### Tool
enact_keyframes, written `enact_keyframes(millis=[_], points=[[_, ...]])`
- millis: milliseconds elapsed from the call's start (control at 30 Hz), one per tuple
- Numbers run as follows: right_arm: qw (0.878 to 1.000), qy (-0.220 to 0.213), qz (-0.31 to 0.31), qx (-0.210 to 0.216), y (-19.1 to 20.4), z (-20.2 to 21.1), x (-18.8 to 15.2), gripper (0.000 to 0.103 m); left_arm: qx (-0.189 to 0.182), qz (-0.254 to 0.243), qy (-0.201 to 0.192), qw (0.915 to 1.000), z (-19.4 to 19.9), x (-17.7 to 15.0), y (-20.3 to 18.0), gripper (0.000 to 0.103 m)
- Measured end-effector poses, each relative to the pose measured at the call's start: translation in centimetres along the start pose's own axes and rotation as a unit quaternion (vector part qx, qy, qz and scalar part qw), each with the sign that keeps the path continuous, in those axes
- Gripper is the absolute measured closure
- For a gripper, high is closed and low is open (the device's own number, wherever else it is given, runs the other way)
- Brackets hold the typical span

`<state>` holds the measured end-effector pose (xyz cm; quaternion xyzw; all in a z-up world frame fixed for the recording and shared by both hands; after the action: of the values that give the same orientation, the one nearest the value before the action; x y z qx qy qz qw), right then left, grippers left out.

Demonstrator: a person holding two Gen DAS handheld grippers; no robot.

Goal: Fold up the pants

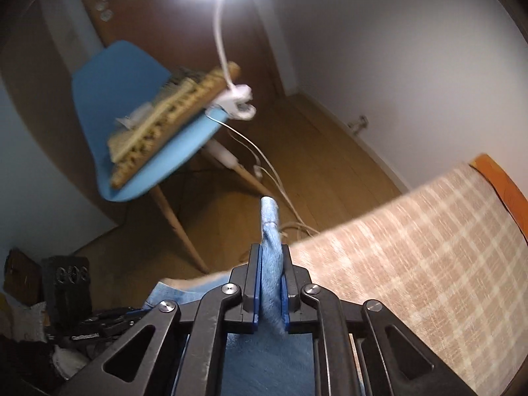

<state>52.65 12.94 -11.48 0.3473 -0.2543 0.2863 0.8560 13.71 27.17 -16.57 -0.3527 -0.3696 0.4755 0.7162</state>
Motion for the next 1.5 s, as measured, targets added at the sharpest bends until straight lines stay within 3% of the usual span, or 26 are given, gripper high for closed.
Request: enact_keyframes(millis=[100,200,333,467,533,633,767,933,1133,1300,1500], points=[[1.000,-0.012,0.001,0.017,0.8,0.0,0.9,0.096,0.009,0.004,-0.022,0.9997,2.0,0.2,0.8,0.097],[1.000,0.013,0.004,0.013,1.1,-2.6,0.7,0.096,0.015,0.018,-0.020,0.9995,3.0,-0.3,2.0,0.097],[0.997,0.070,0.031,-0.030,1.5,-7.1,-0.5,0.097,0.036,0.024,-0.014,0.9990,2.4,-0.5,3.7,0.099],[0.991,0.102,0.049,-0.072,1.7,-9.1,-1.3,0.097,0.039,0.032,-0.011,0.9987,2.4,0.0,4.5,0.099],[0.987,0.119,0.053,-0.092,1.4,-8.8,-1.4,0.094,0.040,0.026,-0.009,0.9988,2.2,0.1,4.3,0.099],[0.988,0.109,0.053,-0.094,1.9,-7.2,-1.0,0.070,0.031,0.024,-0.004,0.9992,2.3,0.3,4.1,0.099],[0.993,0.083,0.059,-0.067,3.3,-1.8,-2.4,0.072,0.030,0.011,0.004,0.9995,2.7,0.2,3.7,0.099],[0.996,0.067,0.037,-0.048,6.1,7.7,-9.1,0.067,0.025,0.004,0.011,0.9996,2.8,0.3,3.0,0.099],[0.991,0.116,0.012,-0.060,10.7,14.6,-20.9,0.067,0.023,-0.014,0.010,0.9996,2.8,0.5,1.6,0.099],[0.983,0.164,0.017,-0.076,13.4,17.9,-29.0,0.064,0.037,-0.030,0.003,0.9989,2.5,0.3,0.6,0.099],[0.966,0.221,0.064,-0.117,14.5,19.1,-34.0,0.063,0.055,-0.041,-0.006,0.9976,2.8,0.1,-0.1,0.099]])
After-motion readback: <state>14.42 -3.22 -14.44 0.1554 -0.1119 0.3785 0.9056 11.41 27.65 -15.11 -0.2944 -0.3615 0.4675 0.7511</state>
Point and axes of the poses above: each gripper's, at about its wrist camera, not at the fingertips, and z roughly against the way its jaws point, y to its left, x to its top, the point moved 4 cm from there along -z, roughly the way its jaws point, and after that the axes turned 15 degrees about z, right-handed, at the moved point
